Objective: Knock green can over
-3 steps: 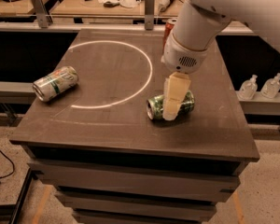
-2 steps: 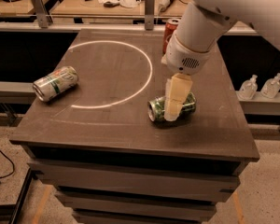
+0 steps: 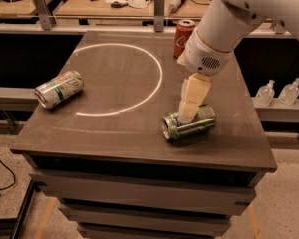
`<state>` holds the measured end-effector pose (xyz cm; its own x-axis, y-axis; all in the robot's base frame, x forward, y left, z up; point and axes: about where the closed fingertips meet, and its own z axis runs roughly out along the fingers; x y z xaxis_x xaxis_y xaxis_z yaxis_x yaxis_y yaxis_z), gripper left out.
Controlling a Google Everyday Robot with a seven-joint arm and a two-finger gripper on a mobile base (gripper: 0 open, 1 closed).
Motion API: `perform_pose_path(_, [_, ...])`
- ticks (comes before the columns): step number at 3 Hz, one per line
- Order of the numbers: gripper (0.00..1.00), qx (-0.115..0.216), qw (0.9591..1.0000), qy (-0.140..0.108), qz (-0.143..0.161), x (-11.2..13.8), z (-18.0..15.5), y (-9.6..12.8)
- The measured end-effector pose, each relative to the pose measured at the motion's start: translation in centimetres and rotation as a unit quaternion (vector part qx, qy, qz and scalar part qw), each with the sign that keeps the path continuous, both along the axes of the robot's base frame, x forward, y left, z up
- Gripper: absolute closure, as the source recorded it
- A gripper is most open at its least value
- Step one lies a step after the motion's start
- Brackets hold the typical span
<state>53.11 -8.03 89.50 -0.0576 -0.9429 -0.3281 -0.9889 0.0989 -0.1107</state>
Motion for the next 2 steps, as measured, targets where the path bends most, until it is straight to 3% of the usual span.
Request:
perform_pose_path(1, [0.00, 0.024, 0.9992, 0.033, 0.000, 0.47, -2.91, -2.27])
perform_pose_path(2, [0.00, 0.024, 0.9992, 0.033, 0.001, 0.47, -2.91, -2.27])
